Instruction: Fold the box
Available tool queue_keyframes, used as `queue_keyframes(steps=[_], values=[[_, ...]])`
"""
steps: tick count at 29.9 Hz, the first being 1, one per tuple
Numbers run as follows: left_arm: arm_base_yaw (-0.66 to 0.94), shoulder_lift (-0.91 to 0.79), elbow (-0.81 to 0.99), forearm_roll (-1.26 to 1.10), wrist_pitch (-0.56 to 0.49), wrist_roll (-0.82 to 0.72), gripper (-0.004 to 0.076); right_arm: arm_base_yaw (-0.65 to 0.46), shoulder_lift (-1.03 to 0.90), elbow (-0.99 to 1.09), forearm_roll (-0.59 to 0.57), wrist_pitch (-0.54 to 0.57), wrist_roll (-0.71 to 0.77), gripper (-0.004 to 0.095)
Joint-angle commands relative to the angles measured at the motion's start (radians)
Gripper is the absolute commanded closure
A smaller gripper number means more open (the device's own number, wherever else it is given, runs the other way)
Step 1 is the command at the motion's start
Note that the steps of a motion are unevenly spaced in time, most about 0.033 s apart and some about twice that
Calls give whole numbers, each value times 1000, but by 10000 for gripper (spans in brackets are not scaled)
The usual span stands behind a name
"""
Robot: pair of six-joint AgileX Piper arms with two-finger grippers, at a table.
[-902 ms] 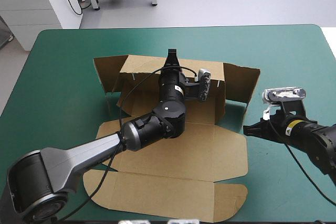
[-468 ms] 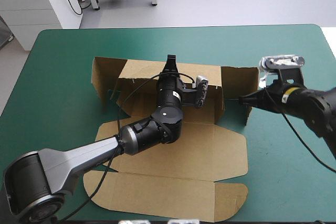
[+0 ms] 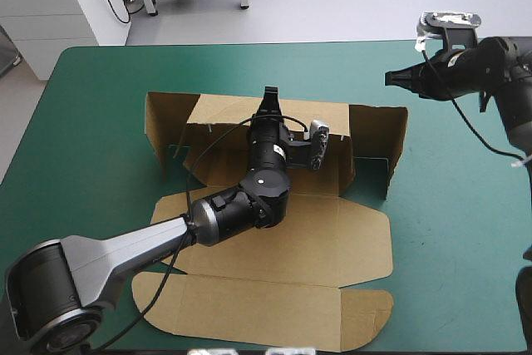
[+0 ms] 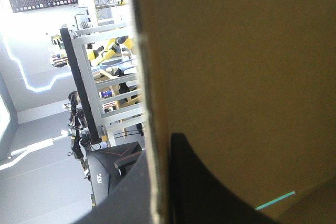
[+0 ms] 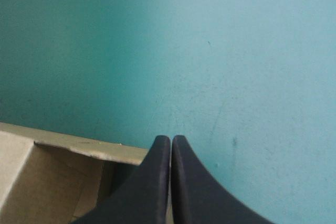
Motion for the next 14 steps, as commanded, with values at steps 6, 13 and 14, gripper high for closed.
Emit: queue_keyframes(steps=[6,13,14], values=[[-2,-52,-24,63,30,-23,731,-34,125,-120,103,-40,-45,909],[-2,-50,-24,63,27,-23,731,-34,199,-126,220,47,-93,910],[-2,-50,-24,63,27,-23,731,-34,199,-126,220,64,-97,910]])
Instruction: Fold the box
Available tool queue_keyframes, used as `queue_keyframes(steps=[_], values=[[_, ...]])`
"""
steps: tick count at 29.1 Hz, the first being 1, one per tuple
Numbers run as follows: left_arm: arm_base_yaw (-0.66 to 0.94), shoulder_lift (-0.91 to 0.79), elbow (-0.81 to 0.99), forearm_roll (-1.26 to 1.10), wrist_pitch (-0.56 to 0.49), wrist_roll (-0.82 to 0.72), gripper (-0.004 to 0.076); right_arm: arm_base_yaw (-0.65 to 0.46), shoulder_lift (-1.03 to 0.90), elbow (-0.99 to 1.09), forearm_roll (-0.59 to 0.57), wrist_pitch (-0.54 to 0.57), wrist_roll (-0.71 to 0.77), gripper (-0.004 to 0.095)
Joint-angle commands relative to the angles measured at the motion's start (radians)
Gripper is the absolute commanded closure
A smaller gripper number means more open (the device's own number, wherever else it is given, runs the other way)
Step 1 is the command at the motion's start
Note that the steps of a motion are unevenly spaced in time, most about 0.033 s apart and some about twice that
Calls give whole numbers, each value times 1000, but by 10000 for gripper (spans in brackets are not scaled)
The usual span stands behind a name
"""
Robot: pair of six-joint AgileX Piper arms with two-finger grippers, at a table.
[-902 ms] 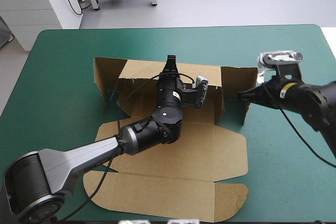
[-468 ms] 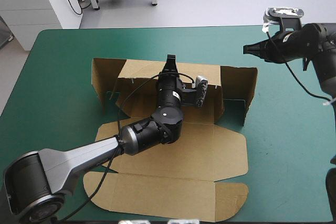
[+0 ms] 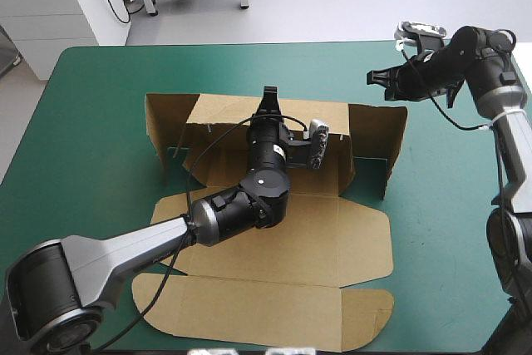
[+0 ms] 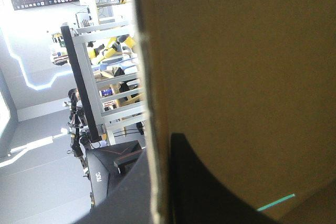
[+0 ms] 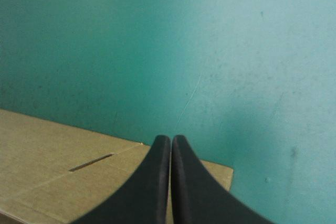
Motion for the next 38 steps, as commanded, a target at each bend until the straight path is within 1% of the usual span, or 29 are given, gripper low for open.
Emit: queue_keyframes(steps=[1,6,9,15,20,22,25,28,29,32,34,35,37,38], values=[[-2,-50,-25,56,25,-8,731,-8,-42,-36,43,36,-31,909],[-2,-50,-25,56,22,-13,731,-8,-46,-35,43,123,-62,910],[-2,-50,-25,56,23,-13,731,-8,-65,10,46,122,-66,910],[-2,-50,-25,56,23,-13,731,-8,-132,139,67,85,-119,910],[-2,-50,-25,56,25,-13,731,-8,-234,304,143,-5,-178,910],[-2,-50,-25,56,25,-13,731,-8,-275,380,172,-60,-204,910],[-2,-50,-25,56,25,-13,731,-8,-342,516,233,-176,-274,910],[-2,-50,-25,56,25,-13,731,-8,-416,671,338,-310,-405,910],[-2,-50,-25,56,25,-13,731,-8,-438,721,386,-362,-470,910],[-2,-50,-25,56,25,-15,731,-8,-494,850,572,-501,-752,910],[-2,-50,-25,56,28,-15,731,-8,-514,906,702,-541,-908,910],[-2,-50,-25,56,28,-15,731,-8,-523,929,753,-544,-985,910],[-2,-50,-25,56,28,-15,731,-8,-525,954,806,-525,-1108,910],[-2,-50,-25,56,29,-15,731,-8,-525,964,815,-484,-1198,910]])
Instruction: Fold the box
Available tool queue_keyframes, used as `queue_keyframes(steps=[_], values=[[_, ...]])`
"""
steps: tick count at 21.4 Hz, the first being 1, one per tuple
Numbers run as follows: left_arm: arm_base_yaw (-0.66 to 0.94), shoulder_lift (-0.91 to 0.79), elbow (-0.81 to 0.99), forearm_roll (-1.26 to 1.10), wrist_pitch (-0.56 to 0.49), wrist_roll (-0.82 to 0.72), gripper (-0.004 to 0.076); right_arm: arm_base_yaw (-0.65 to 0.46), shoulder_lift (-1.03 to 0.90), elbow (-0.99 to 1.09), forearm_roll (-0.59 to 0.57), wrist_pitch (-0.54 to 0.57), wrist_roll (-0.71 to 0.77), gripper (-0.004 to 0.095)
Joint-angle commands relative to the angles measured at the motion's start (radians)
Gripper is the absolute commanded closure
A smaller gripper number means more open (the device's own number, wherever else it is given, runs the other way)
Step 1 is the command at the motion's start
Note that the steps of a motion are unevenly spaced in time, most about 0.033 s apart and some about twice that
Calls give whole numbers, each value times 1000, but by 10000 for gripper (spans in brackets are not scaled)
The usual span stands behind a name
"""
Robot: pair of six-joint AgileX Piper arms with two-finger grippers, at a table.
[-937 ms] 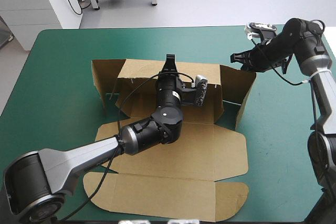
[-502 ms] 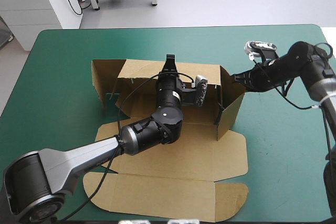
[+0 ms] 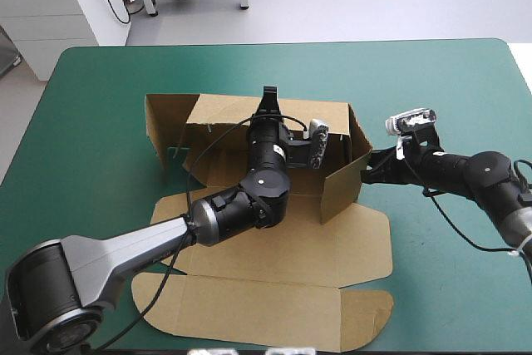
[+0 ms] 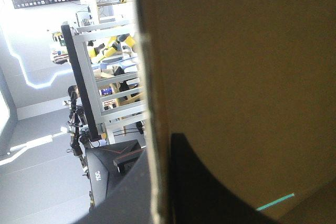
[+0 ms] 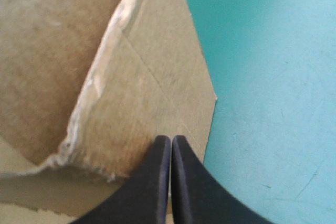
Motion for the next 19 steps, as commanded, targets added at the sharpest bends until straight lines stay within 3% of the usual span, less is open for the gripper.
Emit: queue_keyframes(steps=[1,4,6,9,10,12,19], values=[[-2,-50,-25,54,27,-8,731,-8,-35,-6,97,56,-238,909],[-2,-50,-25,54,34,-8,731,-8,-35,-6,74,95,-290,869],[-2,-50,-25,54,34,-8,731,-8,-35,-6,52,147,-315,769],[-2,-50,-25,54,34,-8,731,-8,-35,-8,52,211,-362,482],[-2,-50,-25,54,34,-16,731,-8,-35,-8,50,206,-377,364],[-2,-50,-25,54,34,-16,731,-8,-33,-8,49,152,-392,235],[-2,-50,-25,59,31,-16,731,4,-31,-8,133,95,-365,235]])
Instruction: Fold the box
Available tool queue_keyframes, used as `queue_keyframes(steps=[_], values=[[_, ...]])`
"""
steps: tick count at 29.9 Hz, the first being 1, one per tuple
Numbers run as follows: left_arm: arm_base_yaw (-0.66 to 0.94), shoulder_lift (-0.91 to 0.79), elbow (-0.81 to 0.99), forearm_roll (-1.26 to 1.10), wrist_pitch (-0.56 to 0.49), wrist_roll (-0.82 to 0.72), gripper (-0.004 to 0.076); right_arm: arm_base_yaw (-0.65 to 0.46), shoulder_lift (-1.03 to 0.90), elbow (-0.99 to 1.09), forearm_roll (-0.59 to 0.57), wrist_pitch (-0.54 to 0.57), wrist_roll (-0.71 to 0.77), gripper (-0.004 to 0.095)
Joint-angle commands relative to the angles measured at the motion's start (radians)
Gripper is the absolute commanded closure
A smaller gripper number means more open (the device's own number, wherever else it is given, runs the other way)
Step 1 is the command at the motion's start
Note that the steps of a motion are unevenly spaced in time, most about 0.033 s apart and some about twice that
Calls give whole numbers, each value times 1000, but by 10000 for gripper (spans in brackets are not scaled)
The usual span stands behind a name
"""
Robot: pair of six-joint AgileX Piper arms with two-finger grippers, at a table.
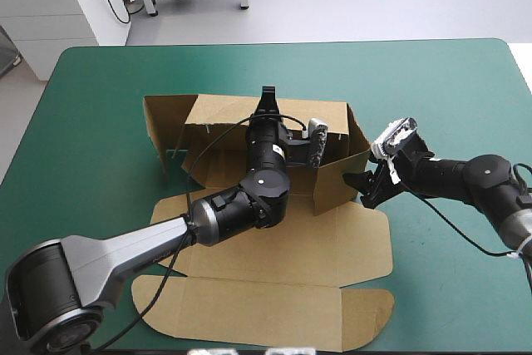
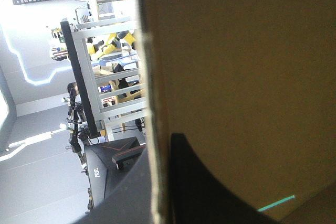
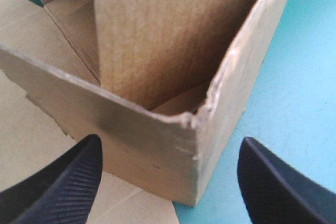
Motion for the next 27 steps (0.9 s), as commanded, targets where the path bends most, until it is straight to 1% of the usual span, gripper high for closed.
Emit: queue_keyframes(steps=[1,3,5,8,10,12,16,17,19,21,25,27], values=[[-2,-50,-25,59,23,-8,731,17,-32,-24,100,-22,18,235],[-2,-50,-25,59,23,-8,731,62,-32,-19,102,-60,28,235],[-2,-50,-25,59,23,-8,731,115,-34,3,102,-134,40,235],[-2,-50,-25,59,23,-8,731,206,-34,57,147,-293,35,235],[-2,-50,-25,59,25,-8,731,275,-34,87,203,-445,9,235],[-2,-50,-25,59,25,-8,731,332,-34,103,285,-551,-53,239],[-2,-50,-25,59,25,-8,731,428,-34,103,436,-708,-174,239],[-2,-50,-25,59,25,-8,731,443,-34,99,475,-754,-189,239],[-2,-50,-25,59,25,-8,731,452,-34,96,508,-813,-194,239],[-2,-50,-25,59,25,-10,731,452,-34,96,518,-812,-187,239],[-2,-50,-25,59,26,-16,731,452,-49,96,506,-691,-218,239],[-2,-50,-25,59,26,-16,731,452,-59,96,517,-686,-221,239]])
